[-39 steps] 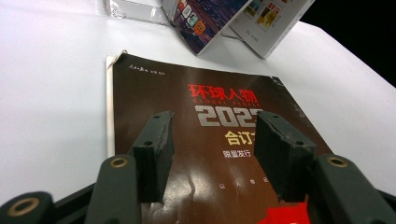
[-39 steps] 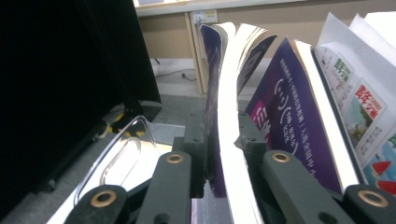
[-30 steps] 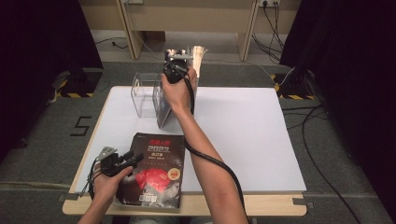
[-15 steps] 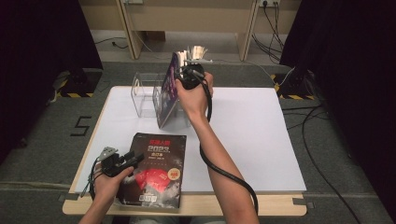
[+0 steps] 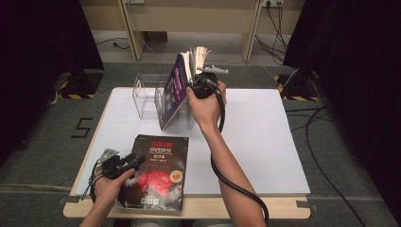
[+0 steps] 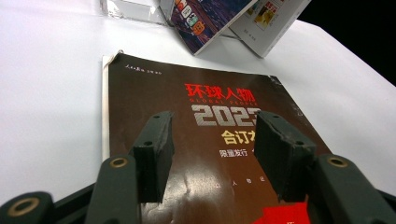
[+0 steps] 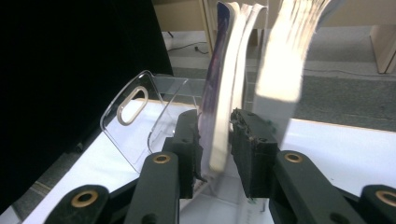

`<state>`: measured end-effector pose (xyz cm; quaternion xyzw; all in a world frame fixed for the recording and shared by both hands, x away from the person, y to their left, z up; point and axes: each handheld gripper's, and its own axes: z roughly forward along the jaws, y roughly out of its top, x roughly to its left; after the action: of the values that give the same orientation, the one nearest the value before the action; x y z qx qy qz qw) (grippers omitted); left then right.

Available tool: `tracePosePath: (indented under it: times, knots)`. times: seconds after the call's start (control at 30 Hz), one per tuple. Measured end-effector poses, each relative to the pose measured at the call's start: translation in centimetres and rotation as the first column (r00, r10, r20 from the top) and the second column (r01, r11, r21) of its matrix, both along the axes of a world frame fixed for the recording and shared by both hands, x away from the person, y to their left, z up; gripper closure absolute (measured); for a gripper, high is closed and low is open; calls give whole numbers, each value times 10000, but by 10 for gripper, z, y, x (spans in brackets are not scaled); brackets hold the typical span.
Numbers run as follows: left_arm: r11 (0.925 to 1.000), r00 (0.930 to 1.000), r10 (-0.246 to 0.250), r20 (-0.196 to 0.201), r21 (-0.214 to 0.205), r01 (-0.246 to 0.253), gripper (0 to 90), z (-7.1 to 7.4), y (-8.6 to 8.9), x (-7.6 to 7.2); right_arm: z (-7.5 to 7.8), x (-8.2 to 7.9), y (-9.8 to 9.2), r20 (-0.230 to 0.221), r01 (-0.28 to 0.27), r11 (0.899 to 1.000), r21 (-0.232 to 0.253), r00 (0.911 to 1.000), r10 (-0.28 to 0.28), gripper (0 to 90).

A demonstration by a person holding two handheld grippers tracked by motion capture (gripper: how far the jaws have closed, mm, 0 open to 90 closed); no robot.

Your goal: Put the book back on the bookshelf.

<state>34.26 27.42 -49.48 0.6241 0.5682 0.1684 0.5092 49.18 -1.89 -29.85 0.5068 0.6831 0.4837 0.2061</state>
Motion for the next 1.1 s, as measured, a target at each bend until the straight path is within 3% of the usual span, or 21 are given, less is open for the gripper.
tracePosePath:
  times: [0.33, 0.63, 0.97, 1.1]
  knots:
    - [10000, 10000, -10, 20, 3, 10, 468, 0, -1, 0, -13, -8, -6, -451, -204, 9997, 127, 9988, 209, 765]
    - [10000, 10000, -1, 26, 6, 1, 468, 0, -1, 0, -17, -4, 3, -410, -141, 9979, 634, 9990, 167, 816]
    - [10000, 10000, -10, 33, -1, 10, 468, 0, 0, -1, -8, 7, 24, 48, 236, 9971, 730, 9997, -240, 822]
    - [10000, 10000, 15, 78, -25, -15, 468, 2, 1, -1, -8, 9, 26, 222, 759, 9951, 629, 9967, -774, 817]
